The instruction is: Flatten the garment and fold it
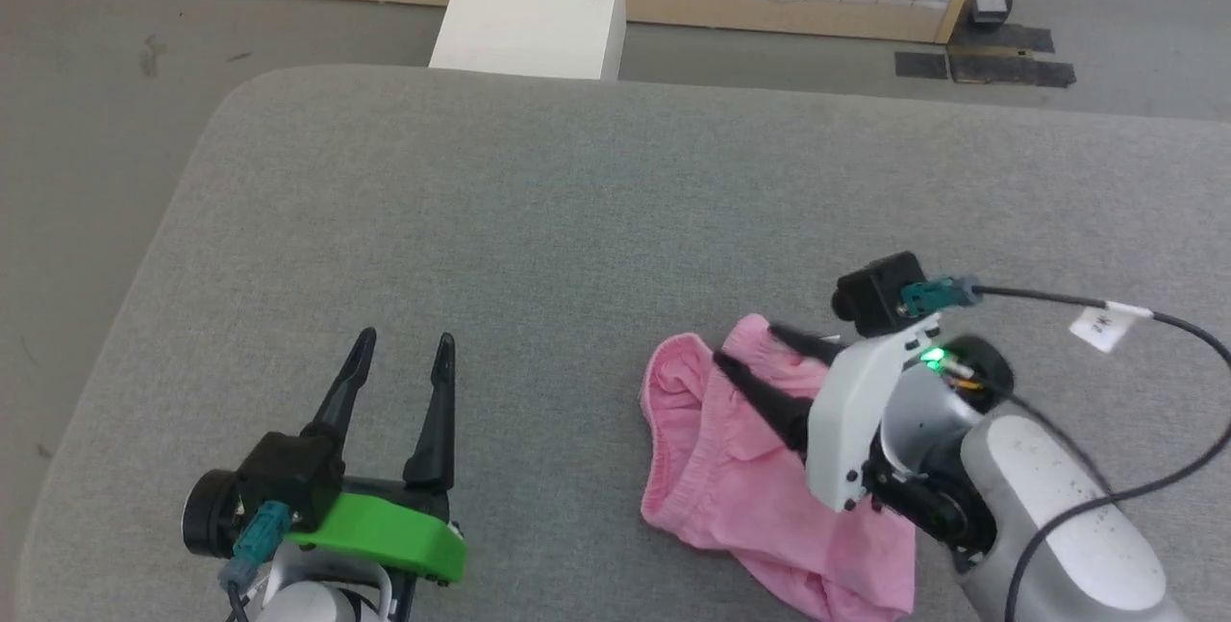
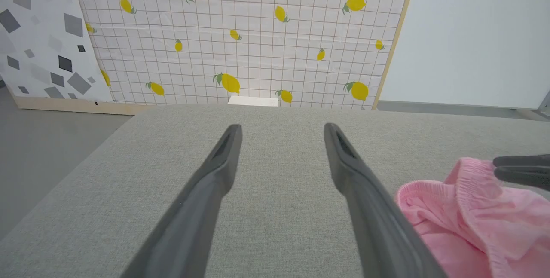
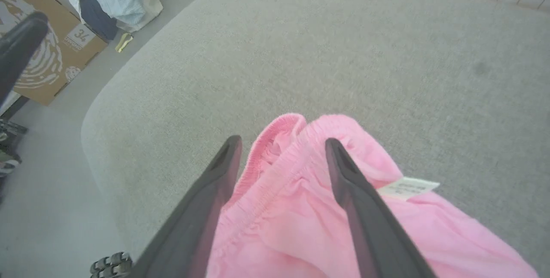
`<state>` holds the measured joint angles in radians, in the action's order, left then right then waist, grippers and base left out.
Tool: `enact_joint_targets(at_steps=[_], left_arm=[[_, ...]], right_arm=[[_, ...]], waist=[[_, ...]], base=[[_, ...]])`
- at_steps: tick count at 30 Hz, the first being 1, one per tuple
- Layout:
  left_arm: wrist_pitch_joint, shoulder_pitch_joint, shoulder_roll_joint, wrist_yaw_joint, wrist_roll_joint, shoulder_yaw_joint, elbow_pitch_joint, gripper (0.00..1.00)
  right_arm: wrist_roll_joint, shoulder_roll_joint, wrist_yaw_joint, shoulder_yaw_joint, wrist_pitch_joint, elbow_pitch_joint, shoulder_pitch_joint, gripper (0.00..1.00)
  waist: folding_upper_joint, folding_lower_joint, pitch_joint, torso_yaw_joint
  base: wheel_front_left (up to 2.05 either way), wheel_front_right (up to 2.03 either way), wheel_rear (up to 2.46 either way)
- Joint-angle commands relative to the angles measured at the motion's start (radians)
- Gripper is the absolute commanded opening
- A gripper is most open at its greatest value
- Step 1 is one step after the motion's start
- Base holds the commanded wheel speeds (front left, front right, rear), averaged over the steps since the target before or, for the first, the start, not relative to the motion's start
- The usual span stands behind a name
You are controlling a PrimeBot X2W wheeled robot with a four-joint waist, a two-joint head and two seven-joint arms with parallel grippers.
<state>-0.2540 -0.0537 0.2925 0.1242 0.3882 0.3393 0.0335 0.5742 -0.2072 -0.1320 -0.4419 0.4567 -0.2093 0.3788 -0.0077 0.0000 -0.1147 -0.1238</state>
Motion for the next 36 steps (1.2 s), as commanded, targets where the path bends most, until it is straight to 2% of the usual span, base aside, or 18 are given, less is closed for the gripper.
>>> enact_joint_targets(at_steps=[1, 4, 8, 14, 21, 30, 36], left_arm=[[-0.008, -0.013, -0.002, -0.003, -0.014, -0.005, -0.003, 1.0], [-0.008, -0.008, -0.001, -0.001, -0.016, -0.016, -0.005, 1.0], [-0.008, 0.003, 0.001, 0.009, -0.02, -0.037, -0.006, 1.0], [-0.008, 0.028, 0.002, 0.024, -0.022, -0.073, -0.003, 1.0], [-0.008, 0.054, 0.001, 0.027, -0.021, -0.102, -0.008, 1.0], [-0.008, 0.073, 0.004, -0.002, -0.024, -0.084, -0.048, 1.0], [-0.008, 0.071, 0.004, -0.014, -0.028, -0.064, -0.069, 1.0]], right_arm=[[-0.046, -0.016, 0.001, -0.003, -0.048, 0.018, 0.003, 1.0], [-0.158, -0.038, 0.001, 0.015, -0.174, 0.056, -0.028, 1.0], [-0.267, -0.033, 0.001, 0.093, -0.322, 0.096, -0.097, 1.0], [-0.334, 0.014, 0.001, 0.265, -0.449, 0.139, -0.219, 1.0], [-0.375, 0.075, 0.001, 0.426, -0.471, 0.221, -0.34, 1.0], [-0.401, 0.099, 0.001, 0.512, -0.419, 0.378, -0.491, 1.0], [-0.39, 0.11, 0.001, 0.534, -0.399, 0.433, -0.568, 1.0]], waist=[[0.0077, 0.0, 0.009, 0.007], [0.0077, 0.0, 0.021, 0.017], [0.0077, 0.0, 0.037, 0.033], [0.0077, 0.0, 0.061, 0.058], [0.0077, 0.0, 0.081, 0.088], [0.0077, 0.0, 0.104, 0.116], [0.0077, 0.0, 0.104, 0.131]], base=[[0.0, 0.0, 0.0], [0.0, 0.0, 0.0], [0.0, 0.0, 0.0], [0.0, 0.0, 0.0], [0.0, 0.0, 0.0], [0.0, 0.0, 0.0], [0.0, 0.0, 0.0]])
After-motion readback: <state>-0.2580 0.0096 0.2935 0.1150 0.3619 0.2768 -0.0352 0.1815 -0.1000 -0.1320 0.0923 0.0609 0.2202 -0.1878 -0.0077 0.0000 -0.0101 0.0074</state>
